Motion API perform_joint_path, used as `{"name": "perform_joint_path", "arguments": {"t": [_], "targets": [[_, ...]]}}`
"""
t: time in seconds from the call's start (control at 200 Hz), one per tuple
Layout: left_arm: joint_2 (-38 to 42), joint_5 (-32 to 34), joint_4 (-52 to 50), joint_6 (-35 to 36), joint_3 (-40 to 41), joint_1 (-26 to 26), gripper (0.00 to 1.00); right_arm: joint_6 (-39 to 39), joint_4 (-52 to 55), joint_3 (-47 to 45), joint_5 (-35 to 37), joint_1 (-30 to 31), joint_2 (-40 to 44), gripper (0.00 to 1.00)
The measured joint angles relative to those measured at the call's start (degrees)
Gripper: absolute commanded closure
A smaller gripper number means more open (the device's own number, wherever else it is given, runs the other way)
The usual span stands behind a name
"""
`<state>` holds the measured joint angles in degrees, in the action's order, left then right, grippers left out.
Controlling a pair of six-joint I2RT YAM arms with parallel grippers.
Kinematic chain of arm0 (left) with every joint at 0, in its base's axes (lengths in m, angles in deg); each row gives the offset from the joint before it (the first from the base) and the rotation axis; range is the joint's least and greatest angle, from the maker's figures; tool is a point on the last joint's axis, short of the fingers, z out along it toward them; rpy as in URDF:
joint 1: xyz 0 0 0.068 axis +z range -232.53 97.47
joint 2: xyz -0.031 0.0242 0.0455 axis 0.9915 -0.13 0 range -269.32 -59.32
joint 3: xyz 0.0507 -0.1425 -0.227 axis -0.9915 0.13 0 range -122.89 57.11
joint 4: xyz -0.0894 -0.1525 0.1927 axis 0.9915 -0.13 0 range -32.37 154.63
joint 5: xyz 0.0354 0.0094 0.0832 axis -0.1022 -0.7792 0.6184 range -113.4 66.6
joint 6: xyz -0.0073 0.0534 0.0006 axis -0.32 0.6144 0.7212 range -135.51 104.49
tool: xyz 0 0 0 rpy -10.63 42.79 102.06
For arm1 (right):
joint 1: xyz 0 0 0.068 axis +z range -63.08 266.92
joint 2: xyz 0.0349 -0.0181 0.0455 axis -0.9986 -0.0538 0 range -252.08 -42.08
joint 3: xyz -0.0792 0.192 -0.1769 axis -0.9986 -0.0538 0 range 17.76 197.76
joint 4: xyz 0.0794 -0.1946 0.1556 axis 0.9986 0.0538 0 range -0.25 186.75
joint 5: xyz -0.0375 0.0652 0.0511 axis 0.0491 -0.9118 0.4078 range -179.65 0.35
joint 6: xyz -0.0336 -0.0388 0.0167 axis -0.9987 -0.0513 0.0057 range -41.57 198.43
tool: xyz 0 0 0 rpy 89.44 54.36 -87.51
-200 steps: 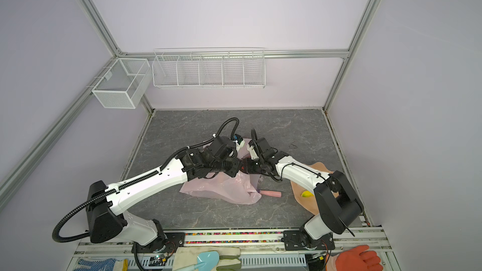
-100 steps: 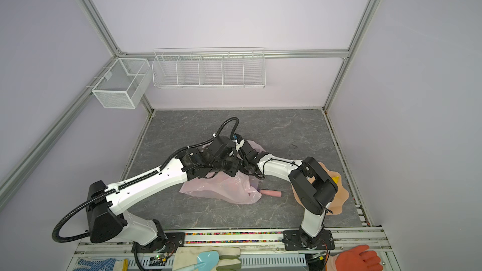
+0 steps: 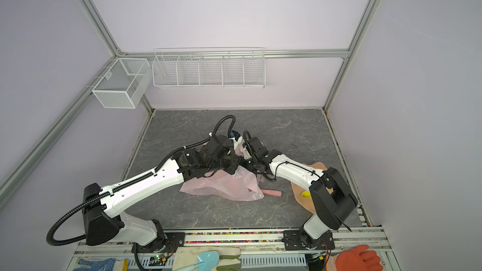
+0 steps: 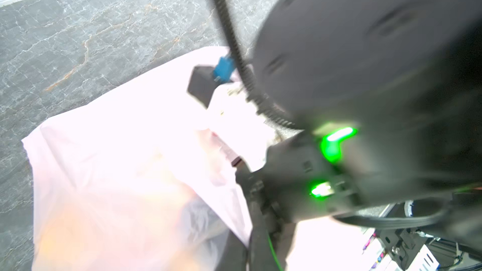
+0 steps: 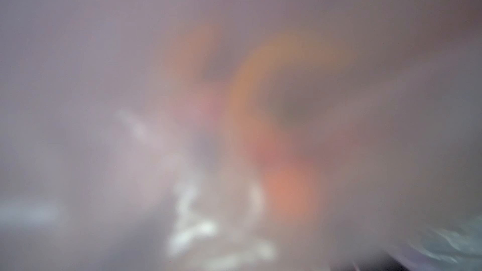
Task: Place the fruits into the plastic bag
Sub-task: Place the fruit in the plastic bag.
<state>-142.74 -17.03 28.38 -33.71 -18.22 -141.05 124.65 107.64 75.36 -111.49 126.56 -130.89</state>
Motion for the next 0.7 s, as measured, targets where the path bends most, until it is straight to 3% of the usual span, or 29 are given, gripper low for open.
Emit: {"name": "perform_joint_path", "arguments": {"t": [0.455, 0.705], "targets": [[-0.15, 0.28, -0.28, -0.17, 0.68, -0.09, 1.0, -7.78, 15.89, -0.72, 6.23, -3.39, 9.92, 0.09], [-0.15, 0.42, -0.76, -0.17, 0.68, -0.09, 1.0, -9.79, 23.69, -1.05, 15.47, -5.01, 16.72, 0.11]]}}
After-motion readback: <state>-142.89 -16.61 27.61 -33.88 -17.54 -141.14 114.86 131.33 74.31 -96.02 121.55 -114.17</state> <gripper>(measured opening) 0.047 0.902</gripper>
